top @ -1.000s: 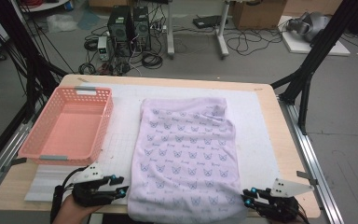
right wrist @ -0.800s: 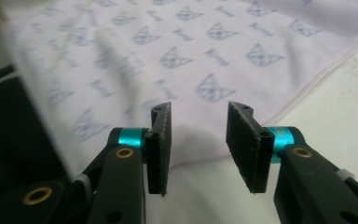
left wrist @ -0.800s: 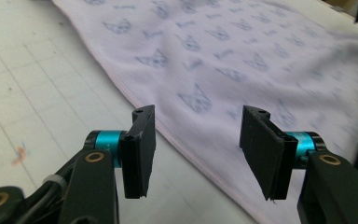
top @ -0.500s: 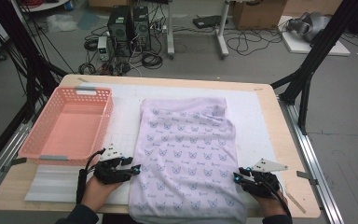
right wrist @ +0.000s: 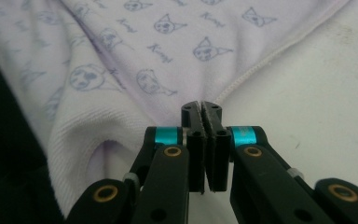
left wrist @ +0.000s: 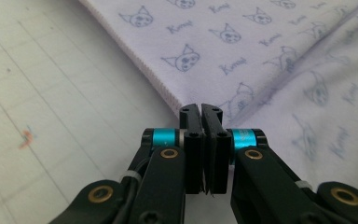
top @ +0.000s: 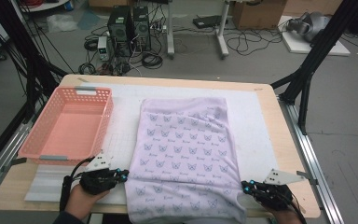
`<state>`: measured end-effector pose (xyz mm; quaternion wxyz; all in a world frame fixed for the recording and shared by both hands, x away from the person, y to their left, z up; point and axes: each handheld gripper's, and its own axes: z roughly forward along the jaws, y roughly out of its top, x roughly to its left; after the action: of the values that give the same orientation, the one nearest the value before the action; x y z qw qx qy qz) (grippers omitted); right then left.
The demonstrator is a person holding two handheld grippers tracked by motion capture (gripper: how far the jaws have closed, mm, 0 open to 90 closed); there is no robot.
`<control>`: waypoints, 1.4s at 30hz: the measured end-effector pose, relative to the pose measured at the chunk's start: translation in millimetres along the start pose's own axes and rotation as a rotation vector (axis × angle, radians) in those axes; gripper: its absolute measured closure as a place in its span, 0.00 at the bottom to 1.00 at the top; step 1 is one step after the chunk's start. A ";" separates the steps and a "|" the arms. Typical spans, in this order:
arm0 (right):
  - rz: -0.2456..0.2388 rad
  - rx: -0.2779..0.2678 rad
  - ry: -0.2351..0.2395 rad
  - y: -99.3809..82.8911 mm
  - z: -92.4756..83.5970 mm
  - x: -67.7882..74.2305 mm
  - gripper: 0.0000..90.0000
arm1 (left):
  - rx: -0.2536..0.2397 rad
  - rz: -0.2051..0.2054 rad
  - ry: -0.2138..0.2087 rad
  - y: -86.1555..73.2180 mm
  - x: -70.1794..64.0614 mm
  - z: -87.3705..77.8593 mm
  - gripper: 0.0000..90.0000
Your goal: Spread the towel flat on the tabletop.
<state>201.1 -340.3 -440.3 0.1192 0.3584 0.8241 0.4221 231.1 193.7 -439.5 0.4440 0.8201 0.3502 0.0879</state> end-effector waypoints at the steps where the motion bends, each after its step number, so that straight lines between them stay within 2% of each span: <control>1: -0.009 -0.001 0.010 -1.0 -2.9 2.2 0.99 | 0.003 0.005 -0.007 -1.8 -2.2 -3.8 0.97; 5: -0.040 0.002 0.069 -4.5 -17.0 14.6 0.99 | 0.010 0.019 -0.044 -11.5 -12.1 -19.5 0.97; 8: -0.054 0.001 0.117 -5.5 -25.7 20.9 0.98 | 0.003 0.017 -0.111 -16.0 -15.6 -25.6 0.96; 9: -0.060 -0.010 0.123 -5.3 -27.5 21.2 0.96 | -0.008 0.024 -0.122 -15.5 -15.5 -26.2 0.94; 10: -0.056 -0.021 0.120 -4.4 -27.9 20.4 0.90 | -0.022 0.019 -0.115 -13.7 -14.2 -26.1 0.85; 11: -0.038 -0.033 0.107 -3.0 -27.2 18.6 0.79 | -0.033 -0.006 -0.102 -10.9 -11.7 -24.6 0.70; 12: -0.016 -0.051 0.093 -1.3 -25.1 15.9 0.75 | -0.051 -0.024 -0.088 -7.8 -9.4 -22.8 0.62; 13: -0.006 -0.064 0.091 1.1 -22.5 13.7 0.74 | -0.070 -0.033 -0.072 -4.4 -7.0 -20.3 0.59; 15: 0.000 -0.079 0.053 7.3 -13.7 10.5 0.68 | -0.088 -0.046 -0.040 3.5 -1.8 -11.1 0.56; 19: 0.019 -0.059 -0.062 20.5 13.8 2.5 0.67 | -0.090 -0.070 0.015 18.1 8.5 17.2 0.56; 24: 0.022 -0.034 -0.151 33.8 41.8 -8.7 0.67 | -0.084 -0.095 0.096 30.3 21.3 42.7 0.56; 26: 0.035 -0.024 -0.173 37.2 48.6 -14.4 0.68 | -0.070 -0.114 0.101 32.7 26.8 52.4 0.55; 28: 0.043 -0.015 -0.178 38.2 54.4 -19.1 0.70 | -0.048 -0.108 0.102 33.3 26.6 59.0 0.58; 30: 0.051 0.010 -0.179 37.5 59.7 -21.2 0.72 | -0.043 -0.088 0.101 34.6 25.0 60.2 0.61; 32: 0.044 0.009 -0.183 37.8 60.5 -22.2 0.75 | -0.039 -0.077 0.114 34.5 23.3 60.9 0.66; 33: 0.048 0.008 -0.181 37.7 60.8 -22.6 0.77 | -0.038 -0.072 0.116 34.4 22.4 61.4 0.70; 35: 0.053 0.009 -0.190 37.3 60.3 -23.9 0.84 | -0.027 -0.051 0.136 34.7 19.7 62.5 0.86; 37: 0.051 0.010 -0.190 37.3 60.4 -24.8 0.95 | -0.023 -0.039 0.135 35.0 18.5 63.1 0.96; 39: 0.043 0.014 -0.178 37.4 60.6 -24.9 0.98 | -0.018 -0.036 0.135 34.7 18.7 62.0 0.98; 42: 0.033 0.023 -0.175 37.1 58.1 -24.4 0.99 | -0.019 -0.068 0.100 31.7 20.6 57.4 0.98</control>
<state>265.7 -307.4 -449.6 0.1795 0.4089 0.8092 0.3818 288.2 157.4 -451.8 0.4366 0.7979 0.3988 0.1170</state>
